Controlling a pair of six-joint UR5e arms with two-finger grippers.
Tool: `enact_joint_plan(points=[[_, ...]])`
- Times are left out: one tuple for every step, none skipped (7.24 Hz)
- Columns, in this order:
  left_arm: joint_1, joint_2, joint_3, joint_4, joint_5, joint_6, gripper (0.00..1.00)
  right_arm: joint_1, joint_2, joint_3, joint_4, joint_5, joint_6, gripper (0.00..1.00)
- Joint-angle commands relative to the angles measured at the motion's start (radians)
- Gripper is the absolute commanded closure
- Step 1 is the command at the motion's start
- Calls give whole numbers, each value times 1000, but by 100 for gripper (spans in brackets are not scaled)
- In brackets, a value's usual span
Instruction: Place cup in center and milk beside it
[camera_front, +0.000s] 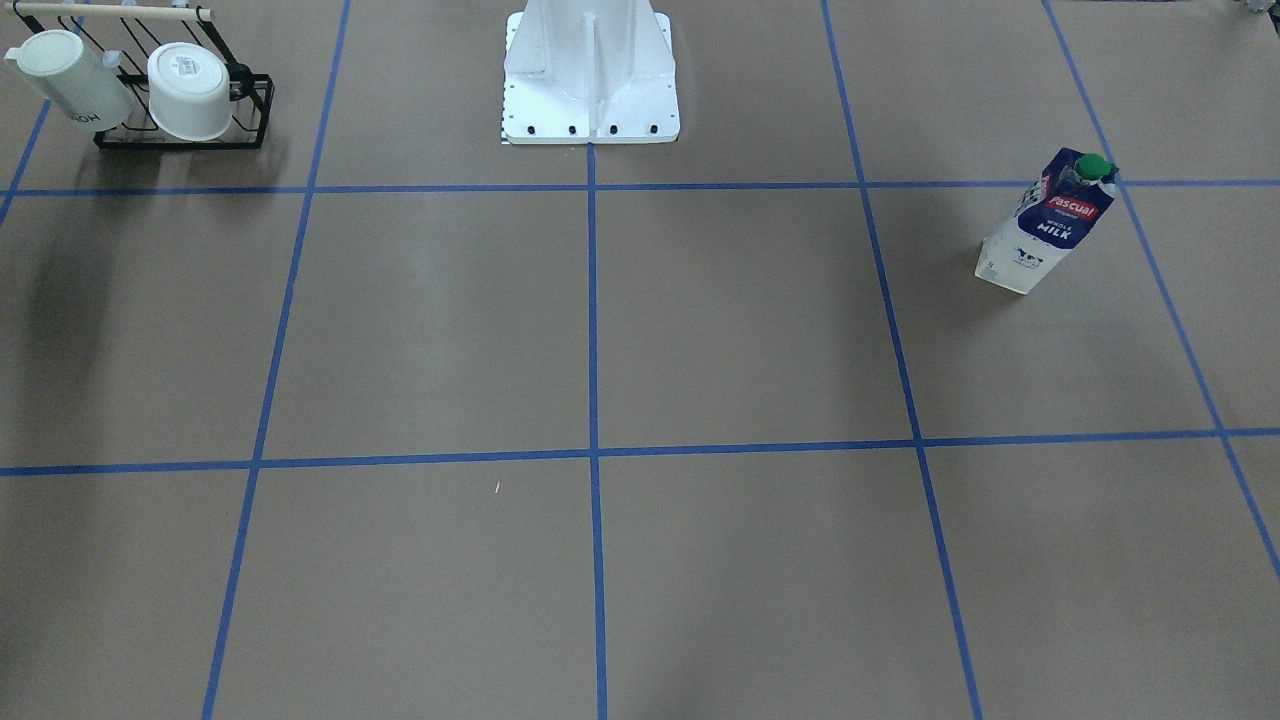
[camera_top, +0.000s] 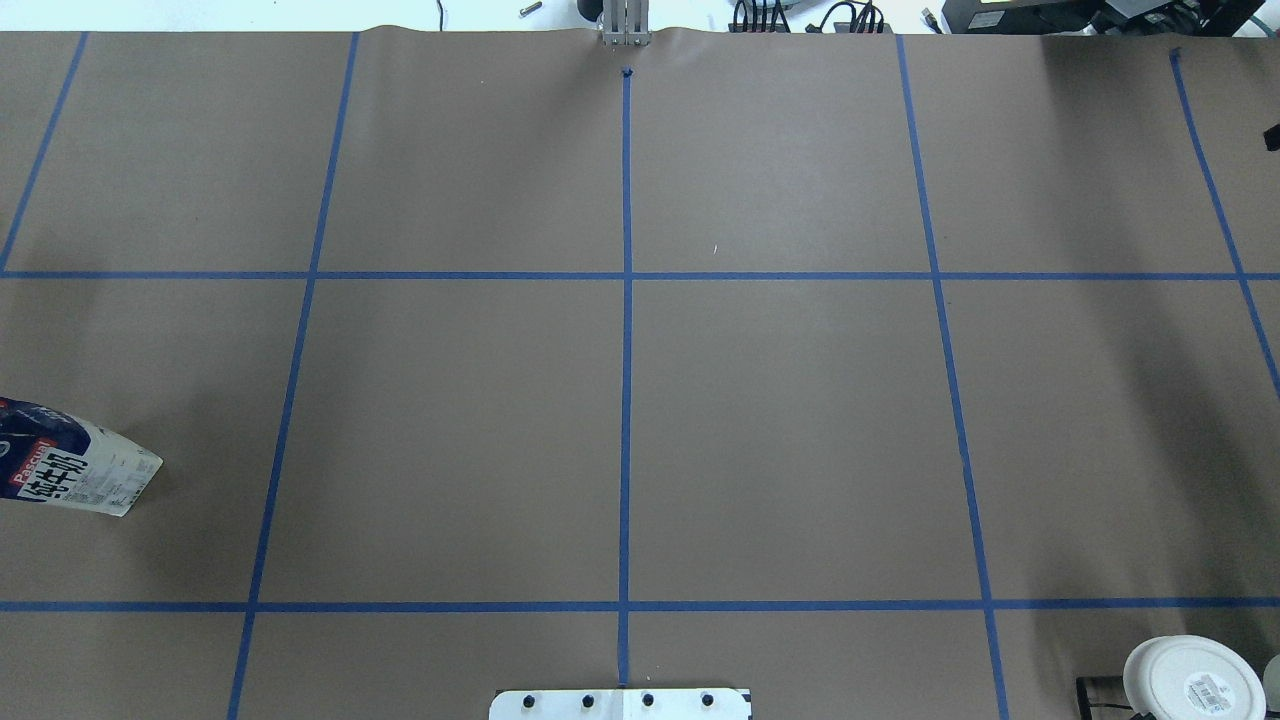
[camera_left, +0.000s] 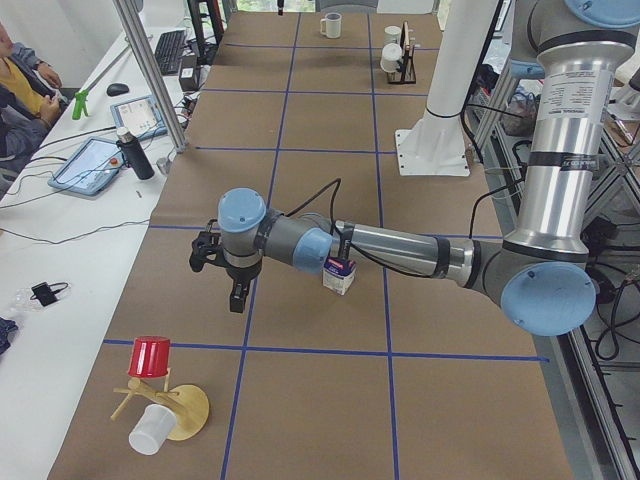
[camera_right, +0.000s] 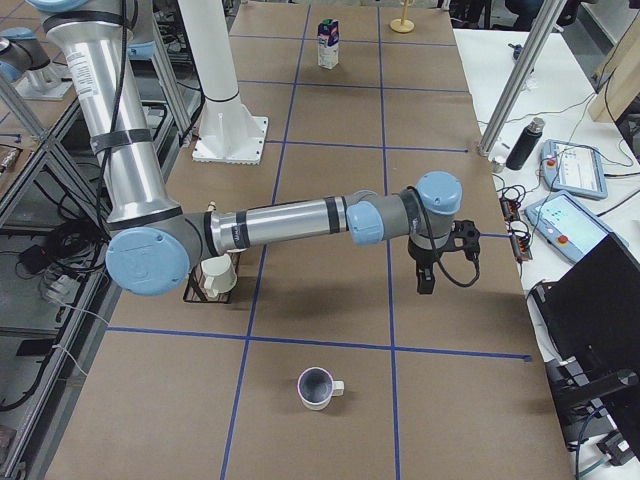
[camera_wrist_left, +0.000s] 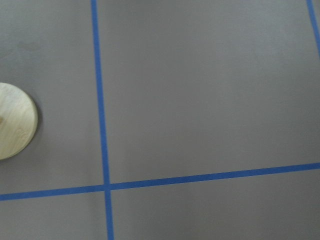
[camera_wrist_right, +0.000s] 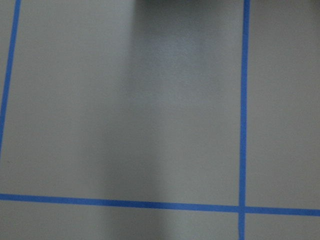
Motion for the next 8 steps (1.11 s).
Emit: enact_joint_plan(points=[[-12, 91, -96, -2, -6, 12, 1, 24, -83, 42, 2, -11, -48, 0], [-11, 98, -112, -12, -6, 12, 1, 22, -87, 45, 7, -14, -48, 0], [-11, 110, -115, -15, -6, 13, 2, 22, -88, 47, 7, -6, -40, 0], [-9, 119, -116, -43, -8, 13, 2, 21, -128, 94, 8, -2, -37, 0], [-9, 128, -115, -63, -8, 10, 2, 21, -156, 163, 11, -6, -31, 0], [-8, 127, -116, -63, -8, 10, 2, 21, -209, 177, 14, -15, 4, 0], [-5, 127, -118, -64, -9, 10, 2, 21, -232, 188, 14, -56, 6, 0], [-3, 125, -116, -63, -9, 10, 2, 22, -293, 187, 22, -78, -18, 0]])
